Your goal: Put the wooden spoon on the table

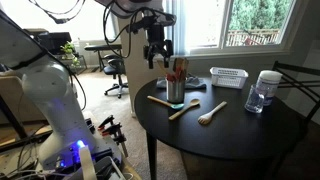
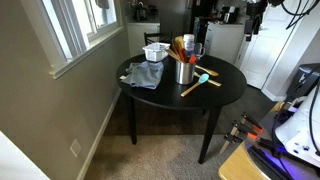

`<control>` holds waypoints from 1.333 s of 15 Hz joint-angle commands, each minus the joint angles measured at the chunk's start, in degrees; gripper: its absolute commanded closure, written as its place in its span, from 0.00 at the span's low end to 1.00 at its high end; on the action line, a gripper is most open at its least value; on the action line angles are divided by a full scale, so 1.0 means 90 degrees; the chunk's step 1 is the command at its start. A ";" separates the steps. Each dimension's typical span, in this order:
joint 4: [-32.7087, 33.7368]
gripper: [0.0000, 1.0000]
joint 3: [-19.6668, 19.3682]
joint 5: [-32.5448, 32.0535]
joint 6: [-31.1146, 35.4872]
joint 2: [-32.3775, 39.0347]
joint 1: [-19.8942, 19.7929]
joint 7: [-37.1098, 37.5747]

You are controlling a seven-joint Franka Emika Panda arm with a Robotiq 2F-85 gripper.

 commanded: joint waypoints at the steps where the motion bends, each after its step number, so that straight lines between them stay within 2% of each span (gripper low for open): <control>1: 0.0011 0.00 -0.0060 -0.0024 -0.0022 -0.0001 0.0072 0.0024; 12: 0.0057 0.00 -0.0022 -0.0057 -0.0038 0.0075 0.0062 0.0113; 17: 0.0696 0.00 0.0287 -0.0282 -0.0270 0.0728 0.0168 0.0414; 20: 0.1396 0.00 0.0538 -0.0510 -0.0438 0.1371 0.0323 0.0542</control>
